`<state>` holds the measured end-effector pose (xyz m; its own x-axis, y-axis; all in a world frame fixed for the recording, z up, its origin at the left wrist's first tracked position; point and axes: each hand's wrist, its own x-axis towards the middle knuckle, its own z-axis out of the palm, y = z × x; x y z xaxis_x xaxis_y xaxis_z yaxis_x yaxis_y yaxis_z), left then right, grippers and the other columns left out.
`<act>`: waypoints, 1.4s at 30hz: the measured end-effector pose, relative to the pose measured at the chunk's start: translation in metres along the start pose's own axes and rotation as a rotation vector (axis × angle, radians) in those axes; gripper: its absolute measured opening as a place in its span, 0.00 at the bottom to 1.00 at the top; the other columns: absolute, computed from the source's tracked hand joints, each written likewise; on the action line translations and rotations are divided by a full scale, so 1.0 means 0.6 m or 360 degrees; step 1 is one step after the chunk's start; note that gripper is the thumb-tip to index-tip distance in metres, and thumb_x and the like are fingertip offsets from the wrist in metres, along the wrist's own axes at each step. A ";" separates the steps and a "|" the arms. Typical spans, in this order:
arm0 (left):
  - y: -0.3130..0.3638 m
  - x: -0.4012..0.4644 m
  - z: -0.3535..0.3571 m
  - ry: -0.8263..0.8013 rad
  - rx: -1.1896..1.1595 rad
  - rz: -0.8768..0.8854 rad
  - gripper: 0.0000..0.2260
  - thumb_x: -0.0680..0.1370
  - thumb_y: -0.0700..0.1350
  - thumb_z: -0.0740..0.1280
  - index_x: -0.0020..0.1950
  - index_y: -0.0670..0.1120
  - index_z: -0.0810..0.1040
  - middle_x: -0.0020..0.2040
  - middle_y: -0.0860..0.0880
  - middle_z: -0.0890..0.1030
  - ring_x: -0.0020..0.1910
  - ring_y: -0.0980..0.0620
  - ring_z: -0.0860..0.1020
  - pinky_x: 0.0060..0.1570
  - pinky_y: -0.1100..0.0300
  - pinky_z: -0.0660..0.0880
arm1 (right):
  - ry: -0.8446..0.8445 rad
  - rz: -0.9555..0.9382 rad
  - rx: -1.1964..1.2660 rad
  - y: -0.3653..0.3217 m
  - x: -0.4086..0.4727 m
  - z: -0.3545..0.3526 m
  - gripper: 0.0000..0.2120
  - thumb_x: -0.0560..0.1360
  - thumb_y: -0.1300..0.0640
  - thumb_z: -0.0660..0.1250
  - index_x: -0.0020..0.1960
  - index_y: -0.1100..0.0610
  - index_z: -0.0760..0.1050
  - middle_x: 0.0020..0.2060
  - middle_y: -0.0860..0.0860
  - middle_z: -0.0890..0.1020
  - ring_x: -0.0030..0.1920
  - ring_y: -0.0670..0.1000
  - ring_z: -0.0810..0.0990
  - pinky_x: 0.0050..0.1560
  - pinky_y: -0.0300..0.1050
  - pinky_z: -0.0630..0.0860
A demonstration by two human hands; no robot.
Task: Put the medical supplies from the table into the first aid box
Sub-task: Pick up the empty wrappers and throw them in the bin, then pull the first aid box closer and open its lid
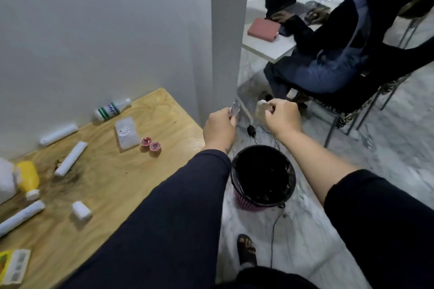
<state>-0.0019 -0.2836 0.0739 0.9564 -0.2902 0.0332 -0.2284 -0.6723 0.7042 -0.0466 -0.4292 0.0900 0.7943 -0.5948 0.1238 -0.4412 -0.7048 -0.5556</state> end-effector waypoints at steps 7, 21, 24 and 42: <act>0.023 0.052 0.182 -0.0253 -0.0111 -0.0225 0.13 0.79 0.45 0.62 0.36 0.43 0.69 0.34 0.46 0.75 0.38 0.41 0.75 0.37 0.55 0.68 | -0.0205 0.0326 -0.0033 0.170 0.058 0.058 0.10 0.75 0.63 0.62 0.50 0.60 0.82 0.45 0.62 0.84 0.48 0.63 0.81 0.48 0.52 0.79; -0.060 0.097 0.334 -0.0907 0.0276 -0.0552 0.21 0.79 0.47 0.64 0.72 0.44 0.70 0.68 0.44 0.76 0.66 0.44 0.74 0.66 0.51 0.71 | -0.0880 0.0556 -0.0225 0.324 0.096 0.163 0.17 0.75 0.57 0.66 0.63 0.54 0.76 0.59 0.54 0.82 0.63 0.57 0.76 0.61 0.48 0.74; -0.056 0.107 0.314 -0.0973 0.0467 -0.0406 0.19 0.80 0.47 0.63 0.71 0.46 0.71 0.65 0.43 0.77 0.62 0.42 0.76 0.60 0.48 0.75 | -0.0951 0.0532 -0.0280 0.312 0.103 0.160 0.17 0.77 0.57 0.65 0.65 0.54 0.75 0.62 0.54 0.80 0.63 0.56 0.76 0.59 0.48 0.74; -0.075 0.013 -0.095 -0.0647 0.0533 -0.0083 0.22 0.78 0.46 0.66 0.72 0.45 0.70 0.71 0.48 0.73 0.70 0.47 0.70 0.68 0.55 0.67 | -0.1134 -0.0392 -0.0537 -0.065 0.007 0.051 0.31 0.73 0.49 0.69 0.72 0.57 0.67 0.71 0.54 0.72 0.70 0.55 0.70 0.70 0.48 0.67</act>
<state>0.0261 -0.2167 0.0827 0.8354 -0.4468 -0.3202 -0.2919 -0.8542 0.4304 -0.0132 -0.3926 0.0868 0.9091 -0.1000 -0.4044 -0.2311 -0.9287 -0.2900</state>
